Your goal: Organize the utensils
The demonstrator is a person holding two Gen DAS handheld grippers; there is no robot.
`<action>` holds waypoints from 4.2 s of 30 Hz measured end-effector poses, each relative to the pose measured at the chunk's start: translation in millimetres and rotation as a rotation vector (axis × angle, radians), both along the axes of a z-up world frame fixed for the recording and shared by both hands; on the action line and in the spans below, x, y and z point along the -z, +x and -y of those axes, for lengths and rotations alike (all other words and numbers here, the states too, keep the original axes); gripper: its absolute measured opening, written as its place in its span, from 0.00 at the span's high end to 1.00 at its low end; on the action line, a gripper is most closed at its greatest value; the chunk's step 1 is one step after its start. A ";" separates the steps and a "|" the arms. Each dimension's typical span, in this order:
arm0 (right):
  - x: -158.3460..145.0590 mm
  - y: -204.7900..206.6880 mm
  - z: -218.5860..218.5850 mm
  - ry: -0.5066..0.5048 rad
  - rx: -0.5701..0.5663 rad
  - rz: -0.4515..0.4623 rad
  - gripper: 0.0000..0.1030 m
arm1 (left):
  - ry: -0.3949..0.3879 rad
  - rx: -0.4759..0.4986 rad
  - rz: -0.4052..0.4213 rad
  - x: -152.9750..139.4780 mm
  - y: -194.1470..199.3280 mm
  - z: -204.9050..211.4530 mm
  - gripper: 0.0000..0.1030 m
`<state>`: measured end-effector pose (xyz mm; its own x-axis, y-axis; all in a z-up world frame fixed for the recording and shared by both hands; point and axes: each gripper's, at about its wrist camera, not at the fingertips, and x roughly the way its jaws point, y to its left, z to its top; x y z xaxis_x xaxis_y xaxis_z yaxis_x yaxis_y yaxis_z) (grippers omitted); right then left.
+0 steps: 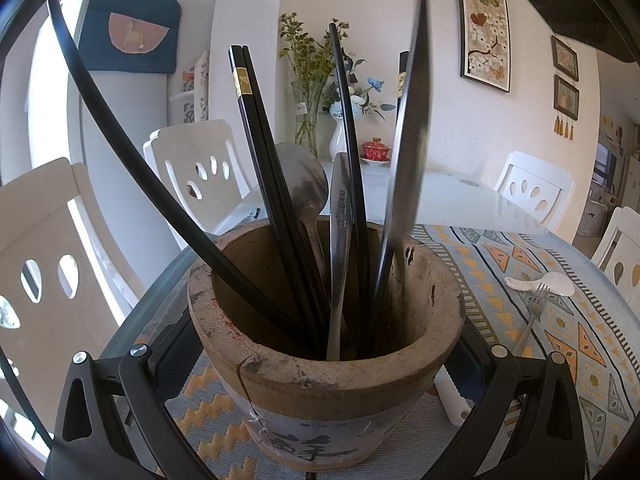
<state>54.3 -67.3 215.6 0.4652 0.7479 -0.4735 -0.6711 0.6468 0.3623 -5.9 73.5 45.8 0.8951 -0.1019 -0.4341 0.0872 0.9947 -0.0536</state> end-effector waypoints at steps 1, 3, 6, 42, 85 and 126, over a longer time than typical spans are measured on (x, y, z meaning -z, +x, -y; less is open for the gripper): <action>1.2 1.8 0.0 0.002 0.000 -0.014 0.87 | 0.000 0.000 0.000 0.0 -0.2 0.0 0.00; 2.8 3.9 1.4 0.011 0.013 -0.023 0.76 | 0.000 0.001 0.000 0.1 0.1 0.4 0.00; 2.6 4.3 5.8 0.035 0.027 -0.026 0.70 | -0.001 -0.001 -0.004 0.5 0.4 0.0 0.00; 122.4 71.0 99.0 -0.041 0.353 -0.436 0.50 | -0.006 0.003 -0.024 1.4 2.8 3.9 0.00; 217.7 -45.9 164.4 -0.283 0.253 -0.640 0.89 | -0.006 0.003 -0.034 2.6 6.6 2.7 0.00; 206.3 3.6 149.6 -0.080 0.448 -0.497 0.79 | -0.007 0.004 -0.041 1.1 9.7 0.1 0.00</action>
<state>57.9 -216.9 9.4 0.4351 0.4871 -0.7572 -0.0972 0.8615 0.4984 3.8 73.4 44.7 0.8760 -0.1084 -0.4699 0.0885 0.9940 -0.0644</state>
